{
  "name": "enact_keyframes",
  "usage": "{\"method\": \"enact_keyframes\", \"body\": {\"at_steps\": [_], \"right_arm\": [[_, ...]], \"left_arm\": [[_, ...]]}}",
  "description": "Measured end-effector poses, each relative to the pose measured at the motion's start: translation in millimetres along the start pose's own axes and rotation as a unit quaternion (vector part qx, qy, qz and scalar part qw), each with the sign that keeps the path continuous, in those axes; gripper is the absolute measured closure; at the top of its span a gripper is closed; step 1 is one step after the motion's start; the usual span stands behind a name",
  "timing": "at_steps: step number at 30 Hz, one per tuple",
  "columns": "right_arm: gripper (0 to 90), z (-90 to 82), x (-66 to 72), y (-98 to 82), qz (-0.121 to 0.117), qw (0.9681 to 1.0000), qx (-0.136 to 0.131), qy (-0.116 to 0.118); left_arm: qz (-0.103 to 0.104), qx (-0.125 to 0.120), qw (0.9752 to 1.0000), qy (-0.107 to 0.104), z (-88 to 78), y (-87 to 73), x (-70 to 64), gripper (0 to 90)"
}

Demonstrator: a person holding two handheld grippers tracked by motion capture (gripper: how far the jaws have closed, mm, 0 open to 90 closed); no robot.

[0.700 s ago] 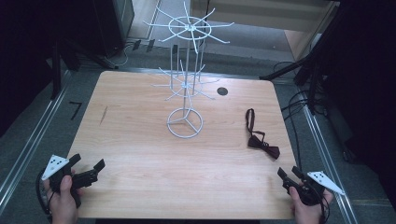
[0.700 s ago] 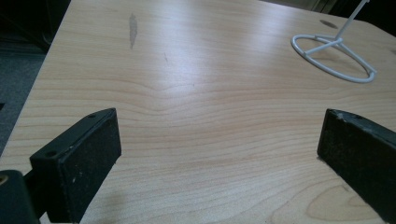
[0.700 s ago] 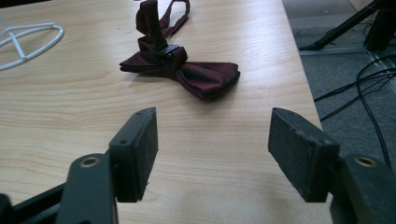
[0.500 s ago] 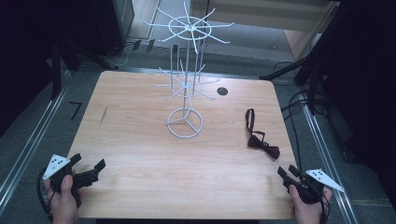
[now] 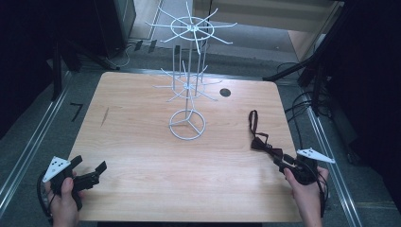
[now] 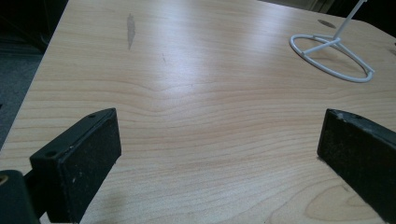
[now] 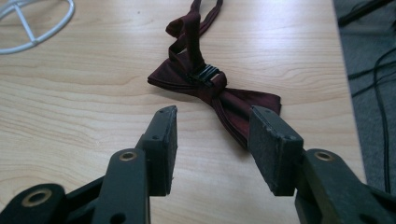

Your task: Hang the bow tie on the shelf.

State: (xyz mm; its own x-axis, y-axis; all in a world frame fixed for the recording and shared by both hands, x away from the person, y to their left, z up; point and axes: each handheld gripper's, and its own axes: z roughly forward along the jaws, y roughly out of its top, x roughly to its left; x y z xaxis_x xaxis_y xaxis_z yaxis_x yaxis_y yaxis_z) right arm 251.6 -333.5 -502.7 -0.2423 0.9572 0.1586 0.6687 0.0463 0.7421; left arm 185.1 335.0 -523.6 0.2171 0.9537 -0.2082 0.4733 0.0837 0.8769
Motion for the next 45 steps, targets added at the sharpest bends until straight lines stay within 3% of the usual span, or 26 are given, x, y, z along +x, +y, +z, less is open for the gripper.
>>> {"method": "enact_keyframes", "body": {"at_steps": [9, 18, 20, 24, 36, 45], "right_arm": [[51.9, 23.1, 7.3, 42.5, -0.022, 0.9984, 0.052, -0.007], [49.4, 47.2, 13.4, 67.0, -0.031, 0.9956, 0.088, -0.003], [48.0, 56.6, 16.4, 76.1, -0.031, 0.9932, 0.112, 0.004], [46.3, 67.9, 22.4, 86.4, -0.040, 0.9904, 0.132, 0.002], [45.0, 94.3, 29.5, 107.4, -0.036, 0.9863, 0.161, -0.003], [48.3, 118.8, 34.9, 107.2, -0.044, 0.9791, 0.198, -0.013]], "left_arm": [[0.002, 0.001, 1.0000, 0.000, 0.2, 0.1, -0.3, 0.2], [0.003, 0.002, 1.0000, -0.001, 0.2, 0.2, -0.3, 0.2], [0.002, 0.002, 1.0000, -0.002, 0.2, 0.1, -0.3, 0.2], [0.004, 0.003, 1.0000, -0.001, 0.3, 0.2, -0.3, 0.2], [0.004, 0.003, 1.0000, -0.001, 0.3, 0.2, -0.4, 0.2], [0.004, 0.003, 1.0000, -0.001, 0.3, 0.2, -0.4, 0.2]]}}
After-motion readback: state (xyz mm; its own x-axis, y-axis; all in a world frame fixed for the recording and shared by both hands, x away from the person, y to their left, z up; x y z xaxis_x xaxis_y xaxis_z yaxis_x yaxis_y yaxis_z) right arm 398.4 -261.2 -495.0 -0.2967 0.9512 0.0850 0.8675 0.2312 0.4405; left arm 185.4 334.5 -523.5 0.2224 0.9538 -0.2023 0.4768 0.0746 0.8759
